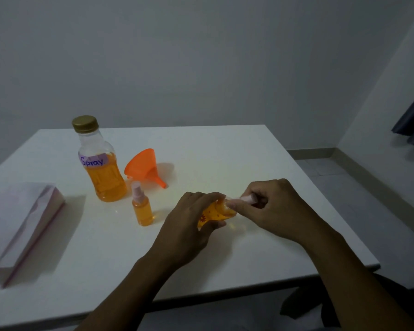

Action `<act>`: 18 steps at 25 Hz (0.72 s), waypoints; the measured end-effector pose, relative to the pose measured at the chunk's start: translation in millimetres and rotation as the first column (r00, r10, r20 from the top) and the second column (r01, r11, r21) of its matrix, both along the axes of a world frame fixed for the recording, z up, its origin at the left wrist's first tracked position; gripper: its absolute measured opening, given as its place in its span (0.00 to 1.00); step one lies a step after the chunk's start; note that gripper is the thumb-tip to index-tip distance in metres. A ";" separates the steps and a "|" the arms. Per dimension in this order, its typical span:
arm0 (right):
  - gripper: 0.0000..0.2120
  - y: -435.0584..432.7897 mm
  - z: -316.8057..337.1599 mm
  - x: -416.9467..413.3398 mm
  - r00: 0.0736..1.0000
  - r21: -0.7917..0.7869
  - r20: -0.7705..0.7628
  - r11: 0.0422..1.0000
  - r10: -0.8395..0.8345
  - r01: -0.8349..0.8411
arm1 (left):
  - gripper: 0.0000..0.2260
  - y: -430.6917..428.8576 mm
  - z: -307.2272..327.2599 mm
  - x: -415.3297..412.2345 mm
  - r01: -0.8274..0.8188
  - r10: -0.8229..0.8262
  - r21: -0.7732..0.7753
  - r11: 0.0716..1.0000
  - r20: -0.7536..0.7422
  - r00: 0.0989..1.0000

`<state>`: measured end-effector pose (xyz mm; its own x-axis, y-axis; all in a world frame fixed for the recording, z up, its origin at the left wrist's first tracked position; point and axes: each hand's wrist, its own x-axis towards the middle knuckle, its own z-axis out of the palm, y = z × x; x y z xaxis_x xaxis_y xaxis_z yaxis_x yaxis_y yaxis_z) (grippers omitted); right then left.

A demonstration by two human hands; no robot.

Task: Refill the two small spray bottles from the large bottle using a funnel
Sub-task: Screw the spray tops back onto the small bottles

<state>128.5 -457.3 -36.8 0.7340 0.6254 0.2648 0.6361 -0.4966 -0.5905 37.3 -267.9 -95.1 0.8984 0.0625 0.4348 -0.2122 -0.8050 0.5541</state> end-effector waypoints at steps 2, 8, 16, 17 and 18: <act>0.22 4.9 -1.0 0.5 0.999 -0.028 -0.002 0.999 -0.039 0.039 | 0.23 -1.6 1.8 -1.4 0.009 -0.009 -0.040 0.999 0.012 1.000; 0.24 0.4 2.6 -4.0 0.998 -0.047 -0.025 0.997 -0.061 0.060 | 0.22 -4.4 4.2 -2.2 0.046 -0.046 -0.076 0.996 0.007 0.999; 0.10 3.6 -4.8 -8.8 0.976 0.170 -0.216 0.983 -0.027 0.064 | 0.21 -6.1 1.7 -3.2 0.021 -0.021 0.002 1.000 0.057 0.998; 0.11 5.2 -6.3 -10.0 0.970 0.180 -0.242 0.981 -0.029 0.074 | 0.21 -7.0 1.3 -4.0 0.006 -0.008 0.026 1.000 0.091 0.996; 0.11 6.5 -6.9 -10.7 0.964 0.195 -0.265 0.978 -0.027 0.081 | 0.21 -7.7 1.4 -5.1 -0.005 -0.001 0.046 0.999 0.119 0.993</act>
